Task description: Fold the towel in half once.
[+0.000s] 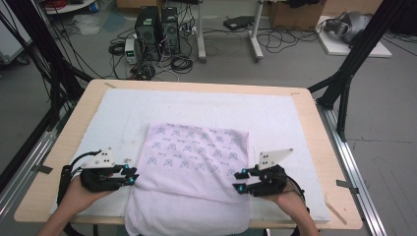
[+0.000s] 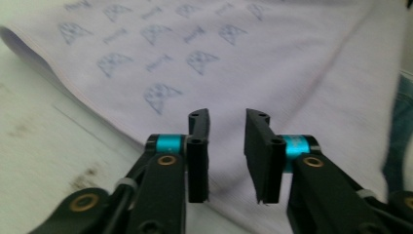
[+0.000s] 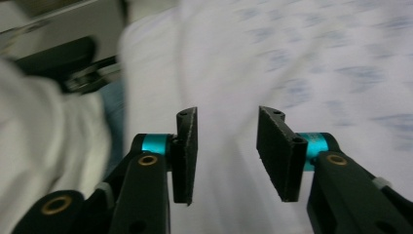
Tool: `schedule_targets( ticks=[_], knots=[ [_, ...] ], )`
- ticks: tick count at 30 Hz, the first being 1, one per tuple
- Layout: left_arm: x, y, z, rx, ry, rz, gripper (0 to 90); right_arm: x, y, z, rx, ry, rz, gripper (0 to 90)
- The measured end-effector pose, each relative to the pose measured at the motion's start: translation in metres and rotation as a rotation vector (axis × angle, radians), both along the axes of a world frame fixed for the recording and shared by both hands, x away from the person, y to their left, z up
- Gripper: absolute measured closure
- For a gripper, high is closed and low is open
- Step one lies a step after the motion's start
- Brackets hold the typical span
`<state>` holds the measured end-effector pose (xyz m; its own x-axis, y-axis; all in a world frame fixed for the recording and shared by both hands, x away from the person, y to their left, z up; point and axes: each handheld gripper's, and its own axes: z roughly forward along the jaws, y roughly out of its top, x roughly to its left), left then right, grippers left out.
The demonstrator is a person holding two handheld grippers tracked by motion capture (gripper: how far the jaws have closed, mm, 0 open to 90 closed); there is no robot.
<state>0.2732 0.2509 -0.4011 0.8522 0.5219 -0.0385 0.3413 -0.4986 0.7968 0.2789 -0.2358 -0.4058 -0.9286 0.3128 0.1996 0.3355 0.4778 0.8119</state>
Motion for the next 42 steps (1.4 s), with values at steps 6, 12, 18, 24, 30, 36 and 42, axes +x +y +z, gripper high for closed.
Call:
schedule_targets(
  ticks=[6, 12, 18, 24, 30, 36, 42],
  knots=[
    [0.055, -0.011, 0.001, 0.007, -0.023, 0.096, 64.3, 0.053, -0.010, 0.007, -0.076, -0.051, -0.170, 55.0],
    [0.115, -0.018, -0.007, 0.005, -0.028, 0.253, 52.7, 0.105, -0.020, 0.001, -0.133, -0.077, -0.304, 48.0],
    [0.149, -0.022, -0.029, 0.014, 0.050, 0.324, 42.0, 0.139, -0.018, -0.024, -0.182, -0.007, -0.349, 37.9],
    [0.153, -0.029, -0.042, 0.065, 0.060, 0.323, 46.5, 0.147, -0.015, -0.038, -0.201, 0.017, -0.387, 44.0],
    [0.151, -0.038, -0.039, 0.086, 0.034, 0.294, 83.0, 0.148, -0.010, -0.034, -0.212, 0.013, -0.322, 82.8],
    [0.159, -0.037, -0.020, 0.059, -0.012, 0.349, 85.5, 0.161, -0.007, -0.014, -0.250, -0.042, -0.363, 84.4],
    [0.178, -0.040, 0.035, -0.010, -0.113, 0.400, 85.8, 0.185, -0.009, 0.042, -0.247, -0.149, -0.456, 84.8]
  ],
)
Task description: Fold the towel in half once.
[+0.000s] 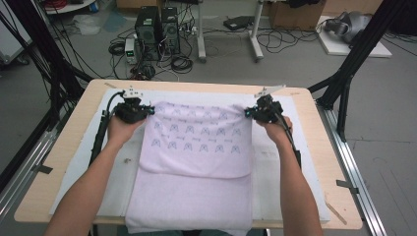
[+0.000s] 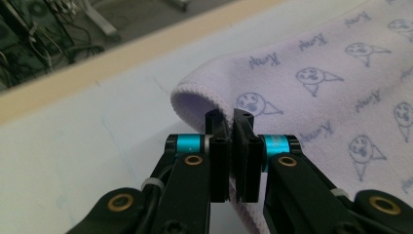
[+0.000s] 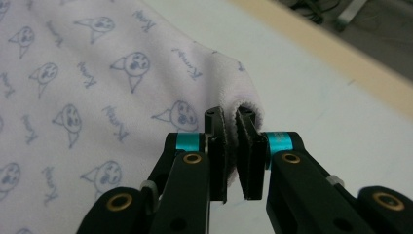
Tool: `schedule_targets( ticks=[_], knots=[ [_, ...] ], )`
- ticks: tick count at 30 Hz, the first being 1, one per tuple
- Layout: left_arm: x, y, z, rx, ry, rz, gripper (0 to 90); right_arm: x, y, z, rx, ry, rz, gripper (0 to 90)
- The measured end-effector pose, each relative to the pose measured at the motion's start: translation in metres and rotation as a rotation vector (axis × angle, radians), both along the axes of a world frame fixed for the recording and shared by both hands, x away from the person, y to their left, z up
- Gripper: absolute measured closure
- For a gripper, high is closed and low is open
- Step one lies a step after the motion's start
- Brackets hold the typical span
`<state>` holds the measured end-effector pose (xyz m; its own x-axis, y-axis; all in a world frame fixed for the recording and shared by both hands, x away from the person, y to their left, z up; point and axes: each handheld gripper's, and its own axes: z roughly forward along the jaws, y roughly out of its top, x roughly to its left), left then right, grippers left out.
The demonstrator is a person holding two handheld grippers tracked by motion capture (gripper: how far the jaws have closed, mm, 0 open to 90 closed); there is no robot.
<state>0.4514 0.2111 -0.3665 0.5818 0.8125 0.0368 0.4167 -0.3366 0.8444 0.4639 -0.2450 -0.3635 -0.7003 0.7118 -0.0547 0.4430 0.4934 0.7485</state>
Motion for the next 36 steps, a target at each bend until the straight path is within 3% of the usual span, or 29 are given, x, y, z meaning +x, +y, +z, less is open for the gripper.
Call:
schedule_targets(
  ticks=[3, 4, 7, 8, 10, 13, 16, 18, 19, 21, 24, 26, 30, 34, 36],
  knots=[
    [0.010, 0.001, 0.024, -0.010, -0.041, 0.021, 85.6, 0.012, 0.002, 0.033, -0.007, -0.055, -0.015, 83.6],
    [0.014, 0.002, 0.028, -0.005, -0.049, 0.039, 84.2, 0.017, 0.002, 0.041, 0.005, -0.071, -0.023, 79.3],
    [0.023, 0.010, 0.028, -0.002, -0.030, 0.111, 60.3, 0.028, 0.005, 0.047, 0.024, -0.057, -0.058, 59.4],
    [0.024, 0.014, 0.025, -0.001, -0.007, 0.110, 56.5, 0.031, 0.005, 0.043, 0.030, -0.033, -0.065, 53.8],
    [0.023, 0.019, 0.016, 0.010, 0.029, 0.101, 50.3, 0.031, 0.006, 0.031, 0.047, 0.015, -0.052, 50.9],
    [0.013, 0.025, 0.001, -0.006, 0.041, 0.076, 49.3, 0.023, 0.008, 0.011, 0.074, 0.041, -0.037, 48.4],
    [0.002, 0.029, -0.011, 0.017, 0.062, 0.036, 48.1, 0.011, 0.009, -0.003, 0.077, 0.060, -0.020, 45.9],
    [-0.007, 0.030, -0.016, -0.002, 0.062, 0.019, 46.5, 0.006, 0.011, -0.007, 0.073, 0.118, -0.003, 41.2],
    [-0.012, 0.030, -0.018, -0.001, 0.059, 0.009, 46.3, 0.001, 0.012, -0.008, 0.070, 0.117, 0.014, 41.9],
    [-0.022, 0.030, -0.021, 0.001, 0.054, -0.015, 46.0, -0.013, 0.015, -0.008, 0.072, 0.064, 0.032, 42.9],
    [-0.037, 0.029, -0.025, 0.008, 0.053, -0.047, 45.5, -0.028, 0.015, -0.011, 0.084, 0.064, 0.054, 42.4],
    [-0.045, 0.028, -0.027, 0.010, 0.073, -0.073, 44.3, -0.039, 0.013, -0.014, 0.089, 0.056, 0.063, 42.9],
    [-0.068, 0.028, -0.036, -0.021, 0.062, -0.105, 46.1, -0.066, 0.006, -0.027, 0.121, 0.037, 0.094, 53.5],
    [-0.086, 0.029, -0.045, -0.011, 0.080, -0.146, 49.1, -0.086, -0.001, -0.040, 0.131, 0.039, 0.114, 56.6],
    [-0.095, 0.028, -0.048, -0.020, 0.060, -0.165, 51.3, -0.093, -0.002, -0.046, 0.132, 0.040, 0.119, 57.6]
  ],
)
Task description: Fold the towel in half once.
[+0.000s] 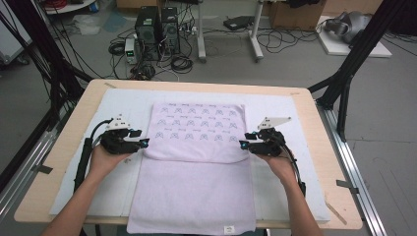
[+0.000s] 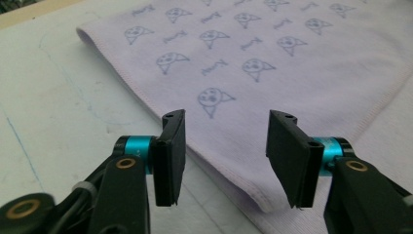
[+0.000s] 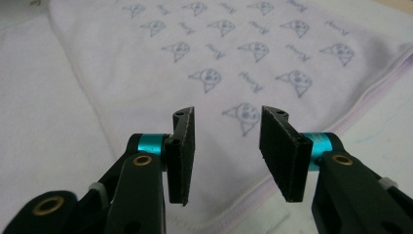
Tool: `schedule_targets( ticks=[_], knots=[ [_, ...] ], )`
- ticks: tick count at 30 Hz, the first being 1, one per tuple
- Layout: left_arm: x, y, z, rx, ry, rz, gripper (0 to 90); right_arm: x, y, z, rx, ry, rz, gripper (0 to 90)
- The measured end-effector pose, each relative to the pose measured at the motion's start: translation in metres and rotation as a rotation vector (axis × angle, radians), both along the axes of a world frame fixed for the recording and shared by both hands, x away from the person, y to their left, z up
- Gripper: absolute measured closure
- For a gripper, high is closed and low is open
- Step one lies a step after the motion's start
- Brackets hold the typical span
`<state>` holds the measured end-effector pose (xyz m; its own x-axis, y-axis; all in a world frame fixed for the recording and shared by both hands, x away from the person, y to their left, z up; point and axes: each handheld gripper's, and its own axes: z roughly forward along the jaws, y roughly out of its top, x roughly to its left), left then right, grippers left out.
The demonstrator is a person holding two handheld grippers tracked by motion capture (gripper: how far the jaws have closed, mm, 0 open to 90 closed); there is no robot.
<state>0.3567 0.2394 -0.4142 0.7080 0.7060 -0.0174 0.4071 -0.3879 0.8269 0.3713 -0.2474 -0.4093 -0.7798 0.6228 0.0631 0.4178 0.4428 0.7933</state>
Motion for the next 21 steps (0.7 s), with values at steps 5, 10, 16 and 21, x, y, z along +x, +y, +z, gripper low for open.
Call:
schedule_targets(
  ticks=[5, 10, 16, 21],
  knots=[
    [-0.008, -0.004, -0.005, 0.008, -0.007, -0.042, 57.2, -0.008, 0.005, -0.006, -0.046, 0.009, 0.047, 62.3],
    [-0.006, -0.009, -0.019, 0.033, 0.028, -0.085, 61.7, -0.013, 0.003, -0.022, -0.048, 0.025, 0.044, 62.7],
    [-0.002, -0.011, -0.032, 0.050, 0.058, -0.094, 68.9, -0.016, 0.001, -0.036, -0.060, 0.048, 0.049, 65.1],
    [-0.003, -0.013, -0.031, 0.069, 0.051, -0.089, 85.4, -0.015, 0.002, -0.037, -0.061, 0.040, 0.049, 81.0]
  ],
)
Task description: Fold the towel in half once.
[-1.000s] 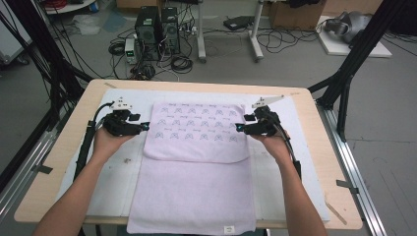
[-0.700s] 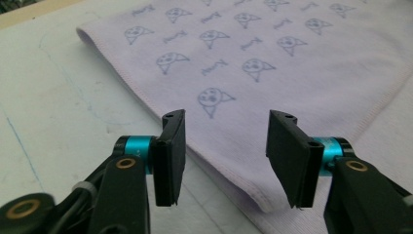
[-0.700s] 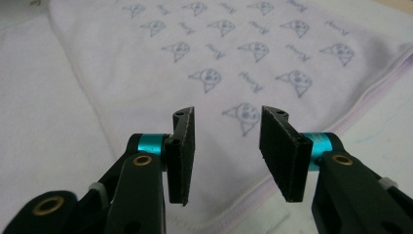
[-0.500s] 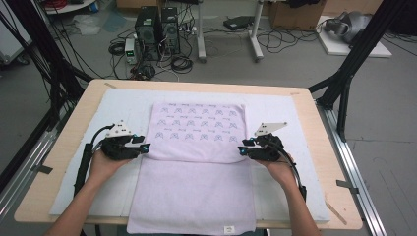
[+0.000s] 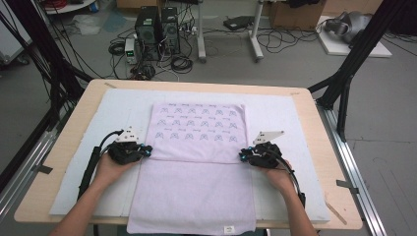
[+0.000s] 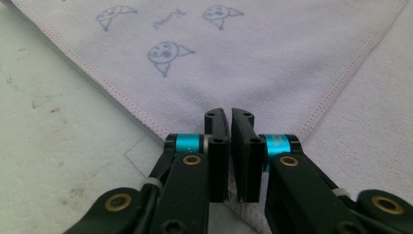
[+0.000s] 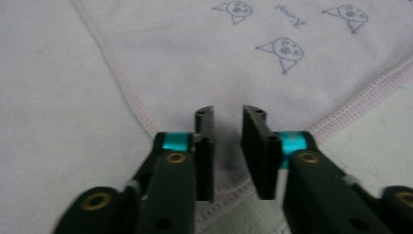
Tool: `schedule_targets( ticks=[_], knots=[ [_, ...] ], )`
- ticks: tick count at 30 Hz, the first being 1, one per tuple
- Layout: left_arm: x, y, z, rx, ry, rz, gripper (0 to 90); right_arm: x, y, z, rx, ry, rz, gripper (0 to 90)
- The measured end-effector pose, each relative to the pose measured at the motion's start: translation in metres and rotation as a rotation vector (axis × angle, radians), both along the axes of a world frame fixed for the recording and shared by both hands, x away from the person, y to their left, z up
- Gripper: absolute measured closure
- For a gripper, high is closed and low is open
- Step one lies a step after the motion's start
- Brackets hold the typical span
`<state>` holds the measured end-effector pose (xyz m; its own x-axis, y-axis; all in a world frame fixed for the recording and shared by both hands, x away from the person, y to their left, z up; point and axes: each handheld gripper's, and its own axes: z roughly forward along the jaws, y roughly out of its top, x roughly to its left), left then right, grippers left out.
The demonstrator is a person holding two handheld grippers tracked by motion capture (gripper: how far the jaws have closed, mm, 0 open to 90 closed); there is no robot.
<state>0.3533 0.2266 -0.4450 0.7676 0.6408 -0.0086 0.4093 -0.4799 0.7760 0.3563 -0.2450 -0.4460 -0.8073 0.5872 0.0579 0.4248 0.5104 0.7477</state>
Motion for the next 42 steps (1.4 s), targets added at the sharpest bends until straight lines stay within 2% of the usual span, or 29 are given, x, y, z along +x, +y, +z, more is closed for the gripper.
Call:
schedule_targets(
  ticks=[2, 4, 7, 10, 14, 15, 17, 18, 20, 22, 24, 25, 30, 34, 42],
  knots=[
    [0.000, 0.002, 0.001, -0.013, 0.012, -0.004, 87.3, 0.000, 0.000, 0.000, 0.003, 0.003, 0.002, 86.3],
    [0.000, 0.005, 0.002, -0.031, 0.016, 0.000, 88.2, -0.001, 0.000, 0.002, -0.003, -0.011, 0.009, 87.3],
    [-0.002, 0.007, 0.008, -0.051, -0.004, 0.006, 89.7, -0.002, -0.002, 0.005, 0.024, -0.011, 0.010, 87.7],
    [-0.006, 0.009, 0.014, -0.070, -0.019, 0.008, 89.7, -0.003, -0.006, 0.011, 0.055, -0.031, 0.010, 87.9],
    [-0.009, 0.011, 0.017, -0.066, -0.029, -0.011, 89.6, -0.007, -0.008, 0.020, 0.057, -0.044, 0.020, 87.9],
    [-0.009, 0.010, 0.016, -0.064, -0.028, -0.013, 88.5, -0.007, -0.008, 0.021, 0.051, -0.050, 0.024, 87.9],
    [-0.007, 0.008, 0.014, -0.066, -0.015, -0.020, 74.9, -0.007, -0.008, 0.019, 0.029, -0.036, 0.022, 88.3],
    [-0.006, 0.006, 0.013, -0.053, -0.018, -0.016, 68.1, -0.007, -0.007, 0.016, 0.011, -0.025, 0.022, 87.0],
    [-0.004, 0.002, 0.009, -0.052, 0.002, -0.026, 59.1, -0.004, -0.006, 0.011, -0.003, -0.002, 0.020, 68.5],
    [-0.002, -0.003, 0.004, -0.036, 0.020, -0.032, 56.8, -0.002, -0.006, 0.007, 0.012, 0.048, 0.031, 58.7],
    [0.000, -0.006, 0.000, -0.001, 0.022, -0.033, 59.6, -0.002, -0.004, 0.004, 0.001, 0.055, 0.037, 56.5],
    [0.000, -0.007, 0.000, 0.001, 0.014, -0.032, 62.4, -0.002, -0.003, 0.003, -0.004, 0.041, 0.038, 57.1],
    [0.000, -0.010, 0.001, 0.023, 0.001, -0.026, 84.2, -0.002, -0.002, 0.003, -0.034, 0.013, 0.015, 76.0],
    [0.001, -0.006, 0.003, -0.005, 0.013, -0.023, 87.0, -0.003, -0.002, 0.005, -0.036, 0.005, 0.014, 86.3],
    [-0.002, 0.004, 0.017, -0.076, -0.008, 0.000, 87.1, -0.005, -0.008, 0.020, 0.029, -0.021, 0.005, 87.1]
  ],
)
